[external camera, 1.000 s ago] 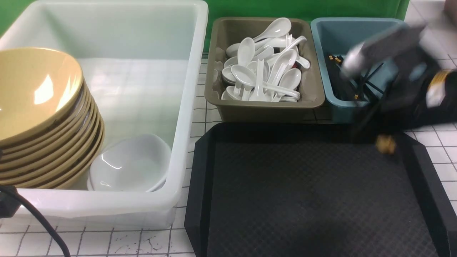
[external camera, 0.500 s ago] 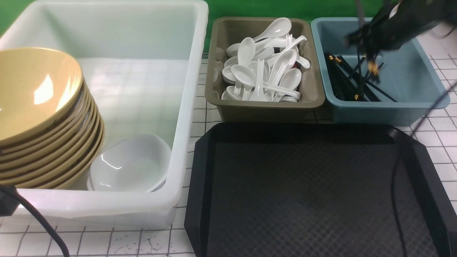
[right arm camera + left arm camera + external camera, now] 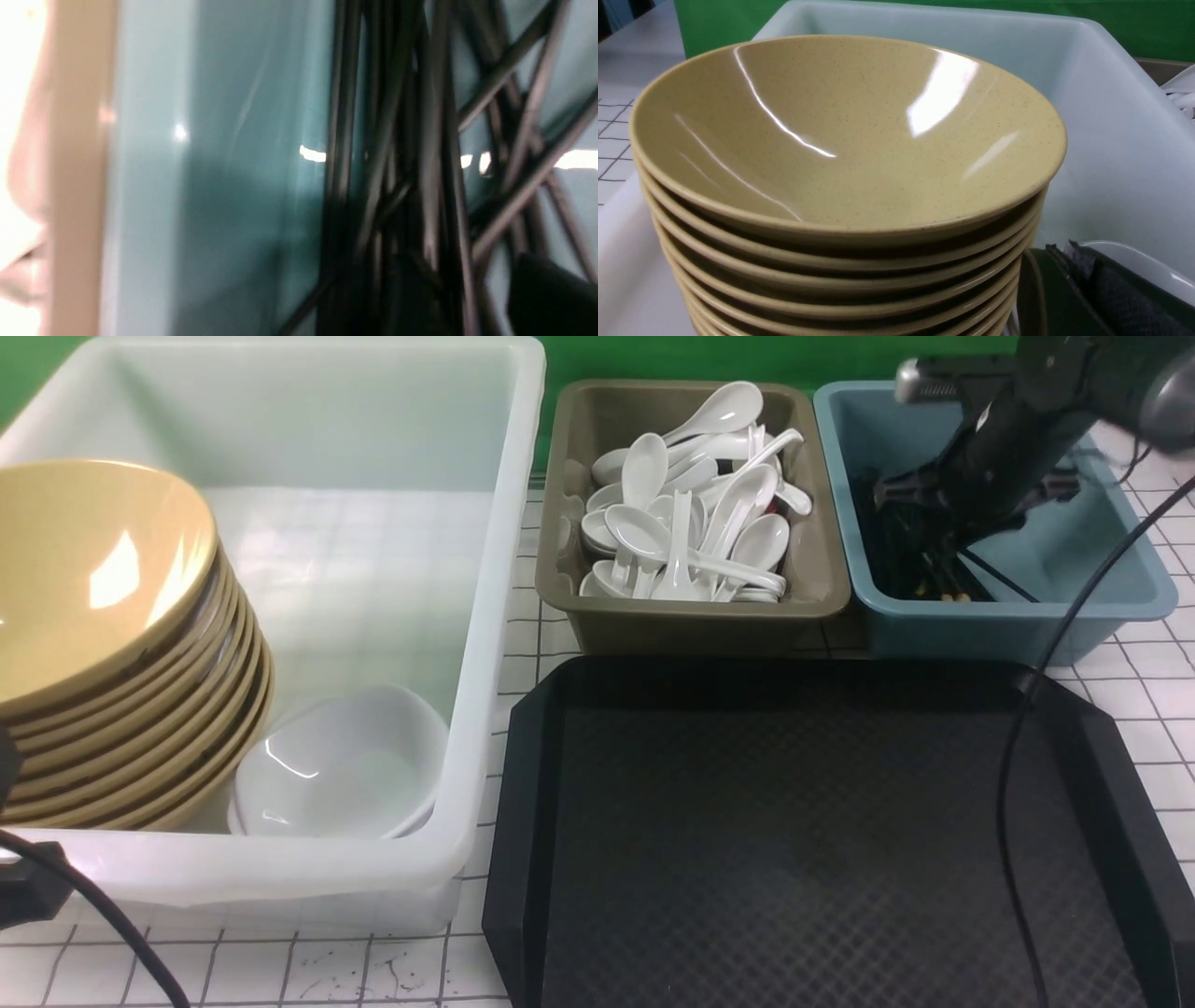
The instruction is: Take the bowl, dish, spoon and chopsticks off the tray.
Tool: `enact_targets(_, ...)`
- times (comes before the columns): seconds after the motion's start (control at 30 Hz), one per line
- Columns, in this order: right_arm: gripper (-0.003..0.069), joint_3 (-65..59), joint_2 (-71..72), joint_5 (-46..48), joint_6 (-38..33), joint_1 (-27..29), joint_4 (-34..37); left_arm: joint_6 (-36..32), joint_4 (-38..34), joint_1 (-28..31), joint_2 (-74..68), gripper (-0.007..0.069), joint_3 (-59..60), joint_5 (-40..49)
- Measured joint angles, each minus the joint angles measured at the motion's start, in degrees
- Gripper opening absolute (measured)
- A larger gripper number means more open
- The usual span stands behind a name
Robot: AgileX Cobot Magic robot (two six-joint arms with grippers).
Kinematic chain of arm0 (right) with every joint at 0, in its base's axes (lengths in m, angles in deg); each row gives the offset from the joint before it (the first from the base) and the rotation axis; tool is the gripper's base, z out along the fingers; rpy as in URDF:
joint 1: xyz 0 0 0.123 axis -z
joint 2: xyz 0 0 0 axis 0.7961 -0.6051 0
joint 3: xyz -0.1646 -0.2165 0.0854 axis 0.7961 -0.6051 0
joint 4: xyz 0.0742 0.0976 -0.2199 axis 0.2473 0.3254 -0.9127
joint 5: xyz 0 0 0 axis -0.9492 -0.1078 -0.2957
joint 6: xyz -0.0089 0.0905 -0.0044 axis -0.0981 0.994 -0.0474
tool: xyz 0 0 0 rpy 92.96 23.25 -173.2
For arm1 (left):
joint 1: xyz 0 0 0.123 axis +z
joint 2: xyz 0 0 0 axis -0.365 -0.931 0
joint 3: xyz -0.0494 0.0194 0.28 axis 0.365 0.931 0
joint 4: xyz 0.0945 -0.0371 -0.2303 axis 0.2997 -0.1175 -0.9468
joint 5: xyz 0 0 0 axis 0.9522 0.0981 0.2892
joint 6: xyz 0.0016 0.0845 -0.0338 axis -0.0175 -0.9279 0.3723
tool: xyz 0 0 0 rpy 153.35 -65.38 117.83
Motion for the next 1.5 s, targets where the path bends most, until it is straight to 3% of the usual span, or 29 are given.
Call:
enact_targets(0.07, 0.0456, 0.0, 5.72, 2.68, -2.65, 0.04, -0.21, 0.0, 0.0, 0.0, 0.0, -0.0012, 0.0, 0.3)
enact_targets(0.2, 0.0455, 0.0, 18.05, 7.39, -5.29, 0.27, -3.73, 0.0, 0.0, 0.0, 0.0, -0.0012, 0.0, 0.67)
enact_targets(0.3, 0.0321, -0.09, 29.72, 8.92, -5.96, 0.85, -4.95, 0.0, 0.0, 0.0, 0.0, -0.0012, 0.0, 1.02)
enact_targets(0.4, 0.0112, -4.45, 43.2, 7.82, -6.15, 1.0, -4.14, 0.0, 0.0, 0.0, 0.0, -0.0012, 0.0, 1.88)
enact_targets(0.43, 0.0112, -4.96, 44.0, 7.63, -6.15, 1.0, -4.06, 0.0, 0.0, 0.0, 0.0, -0.0012, 0.0, 1.98)
enact_targets(0.5, 0.0044, -12.19, 52.63, 4.35, -6.36, 0.4, -3.43, 0.0, 0.0, 0.0, 0.0, -0.0012, 0.0, 2.38)
enact_targets(0.6, 0.0036, -25.47, 63.59, -2.75, -6.41, -0.96, -2.37, 0.0, 0.0, 0.0, 0.0, -0.0012, 0.0, 2.61)
enact_targets(0.73, 0.0036, -49.67, 78.19, -19.73, -6.59, -3.32, 0.9, 0.0, 0.0, 0.0, 0.0, -0.0012, 0.0, 2.74)
enact_targets(0.9, 0.0036, -74.79, 88.28, -34.44, -6.03, -4.38, 1.28, 0.0, 0.0, 0.0, 0.0, -0.0012, 0.0, 2.74)
enact_targets(1.07, 0.0036, -92.15, 97.74, -42.06, -6.13, -4.4, 1.28, 0.0, 0.0, 0.0, 0.0, -0.0012, 0.0, 2.8)
enact_targets(1.5, 0.0041, -115.17, 120.21, -49.96, -7.23, -1.91, 1.28, 0.0, 0.0, 0.0, 0.0, -0.0012, 0.0, 3.41)
